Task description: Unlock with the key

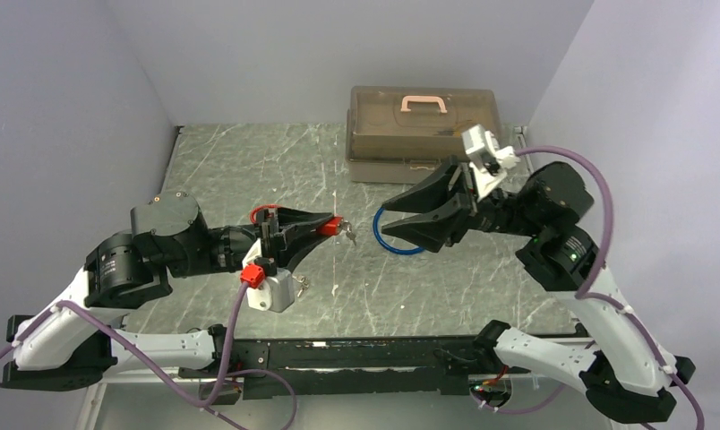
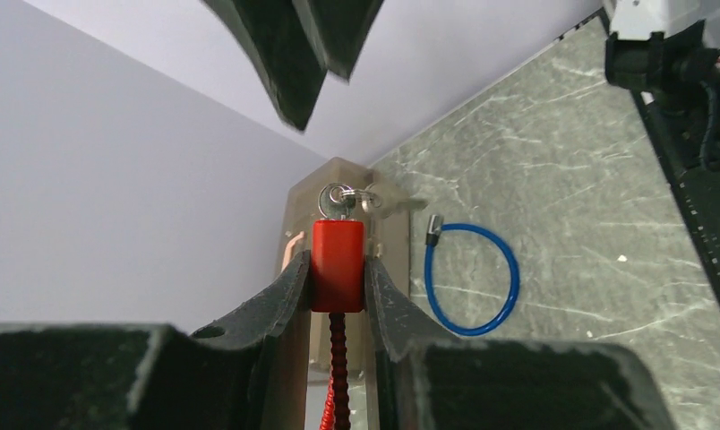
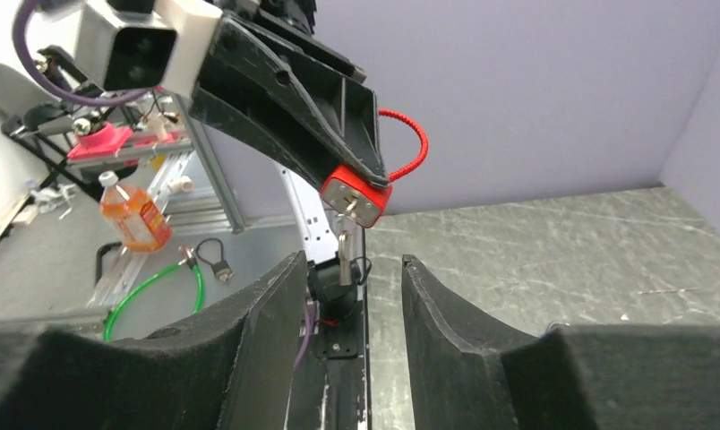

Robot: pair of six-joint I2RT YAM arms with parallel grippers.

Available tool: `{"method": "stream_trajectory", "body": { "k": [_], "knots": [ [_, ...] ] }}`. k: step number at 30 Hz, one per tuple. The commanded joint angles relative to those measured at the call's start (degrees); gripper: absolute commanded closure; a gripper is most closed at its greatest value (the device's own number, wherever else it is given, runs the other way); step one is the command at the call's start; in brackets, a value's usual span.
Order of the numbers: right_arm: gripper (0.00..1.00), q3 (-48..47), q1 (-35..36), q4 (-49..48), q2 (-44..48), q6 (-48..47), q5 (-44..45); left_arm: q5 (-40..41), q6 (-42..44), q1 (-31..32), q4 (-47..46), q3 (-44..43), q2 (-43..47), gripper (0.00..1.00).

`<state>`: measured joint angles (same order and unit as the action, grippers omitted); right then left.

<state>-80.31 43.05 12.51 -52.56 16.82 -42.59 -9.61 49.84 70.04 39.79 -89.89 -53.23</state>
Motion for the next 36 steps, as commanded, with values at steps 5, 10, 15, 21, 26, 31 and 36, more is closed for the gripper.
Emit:
{"method": "stream_trajectory", "body": {
  "k": [5, 10, 15, 21, 26, 31, 36],
  "knots": [
    [0.57, 0.48, 0.00, -2.51, -2.77, -2.07, -4.95, -4.81, -6.46, -0.17, -2.63, -2.82, -0.14, 1.00],
    [0.39, 1.34, 0.11, -7.14, -2.35, -2.88, -8.27, -5.62, -8.50, -0.30, -3.52, -1.18, 0.15, 1.00],
    [0.38, -0.36, 3.70, -5.85, -2.59, -11.41, -5.23, -7.39, -14.08, -1.95, -3.60, -0.64, -0.06, 1.00],
    [0.42, -5.74, 16.48, 4.71, -7.02, -27.14, 7.50, -9.81, -19.60, -5.43, -3.74, -0.52, -1.01, 1.00],
    [0.51, -6.90, 19.70, 5.77, -8.08, -30.76, 12.92, -11.08, -21.33, -7.07, -3.98, -0.15, -1.43, 1.00],
    [0.56, -8.08, 21.32, 7.26, -9.40, -32.82, 16.50, -12.49, -22.15, -7.90, -4.24, -0.32, -1.83, 1.00],
    [0.59, -7.59, 22.16, 7.03, -8.81, -34.55, 19.82, -13.25, -22.13, -8.07, -4.08, -0.31, -1.62, 1.00]
  ]
}}
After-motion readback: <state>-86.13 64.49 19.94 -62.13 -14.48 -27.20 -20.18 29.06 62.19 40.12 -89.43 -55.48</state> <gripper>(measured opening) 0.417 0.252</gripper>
